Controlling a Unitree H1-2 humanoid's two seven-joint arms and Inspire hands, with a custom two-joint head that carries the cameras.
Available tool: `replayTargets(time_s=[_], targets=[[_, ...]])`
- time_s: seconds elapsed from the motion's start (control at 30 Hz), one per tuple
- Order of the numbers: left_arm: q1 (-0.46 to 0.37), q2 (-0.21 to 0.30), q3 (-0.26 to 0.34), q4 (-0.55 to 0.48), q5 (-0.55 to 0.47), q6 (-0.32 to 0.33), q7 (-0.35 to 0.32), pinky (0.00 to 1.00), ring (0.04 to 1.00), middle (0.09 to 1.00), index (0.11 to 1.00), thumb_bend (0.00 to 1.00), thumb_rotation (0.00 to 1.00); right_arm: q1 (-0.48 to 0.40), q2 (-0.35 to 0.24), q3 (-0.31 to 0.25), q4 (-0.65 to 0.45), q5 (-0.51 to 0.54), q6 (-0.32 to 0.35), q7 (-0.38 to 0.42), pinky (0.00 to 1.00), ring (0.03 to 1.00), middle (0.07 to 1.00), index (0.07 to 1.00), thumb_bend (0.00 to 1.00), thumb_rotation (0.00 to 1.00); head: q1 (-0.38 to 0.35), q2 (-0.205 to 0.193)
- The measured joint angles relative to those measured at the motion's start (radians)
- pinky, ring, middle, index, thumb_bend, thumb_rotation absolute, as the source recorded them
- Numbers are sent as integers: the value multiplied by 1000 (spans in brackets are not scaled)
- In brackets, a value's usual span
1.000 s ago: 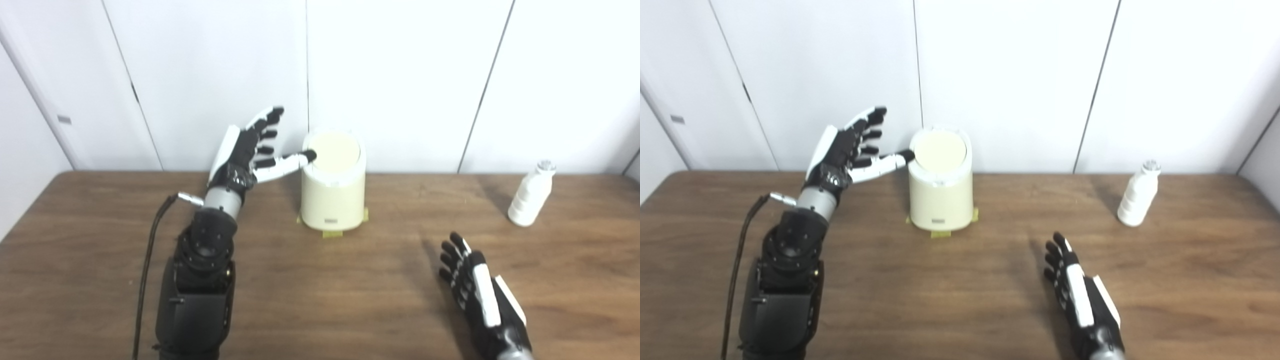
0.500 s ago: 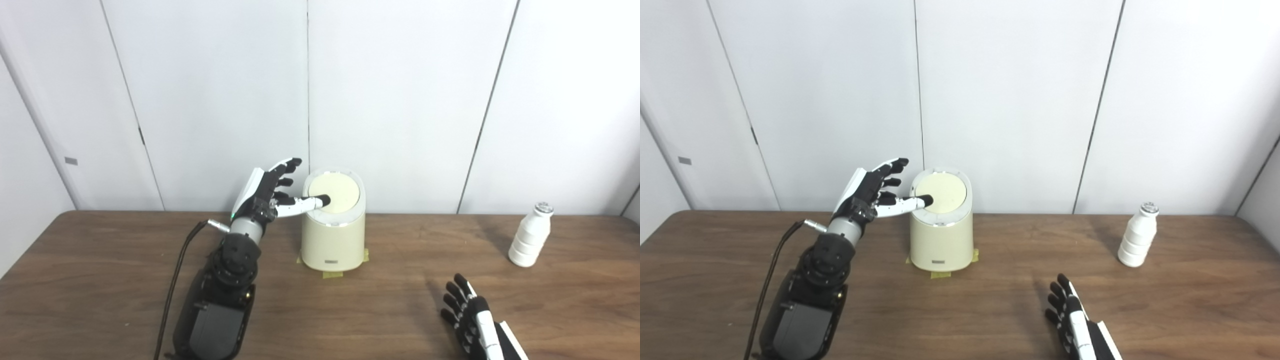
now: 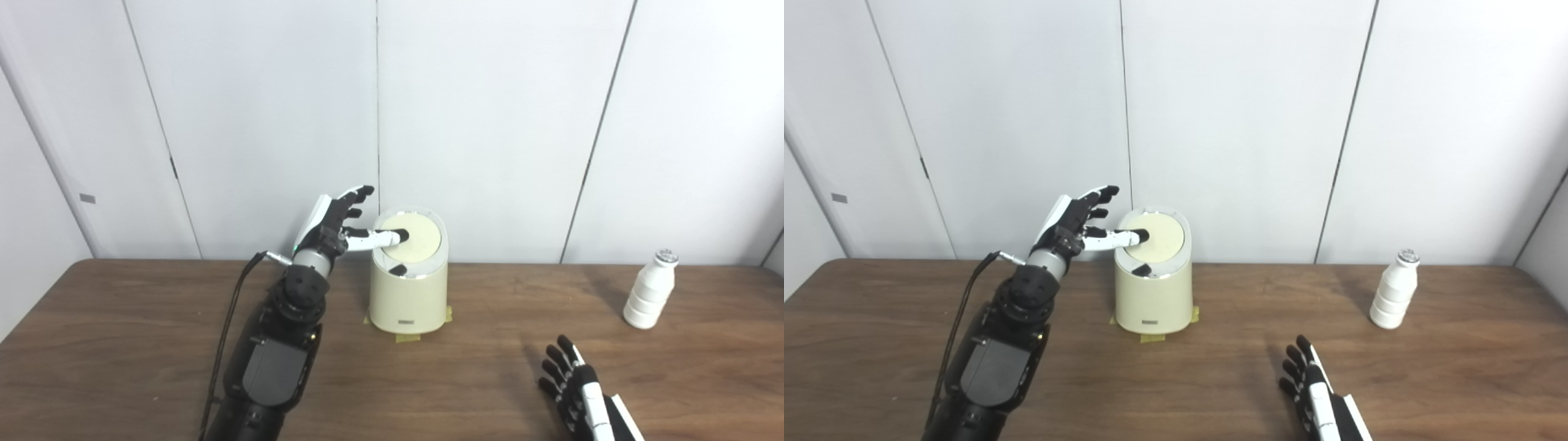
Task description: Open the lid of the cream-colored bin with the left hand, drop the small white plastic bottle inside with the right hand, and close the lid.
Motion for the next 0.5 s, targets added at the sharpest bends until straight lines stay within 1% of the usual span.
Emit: replayTargets(time_s=[0.1,0.2,0.3,0.5], targets=[[-24,16,-32,36,8,-5,5,703,869,927,920,807,211,-1,5,1,1,-3,-1,-1,950,947,961,995,535,1000,-5,-3],[-38,33,-65,70,32,-23,17,687,862,917,909,824,215,-2,7,1,1,-4,-1,-2,955,952,964,996,533,1000,-5,0],[-41,50,-101,87,60,-42,40,706,869,914,897,833,195,-1,10,1,0,-4,1,-7,952,953,967,997,534,1000,-8,2],[-50,69,-142,93,87,-43,41,760,901,927,904,846,171,-1,11,7,-5,-18,4,-14,941,942,951,992,545,1000,-11,9]])
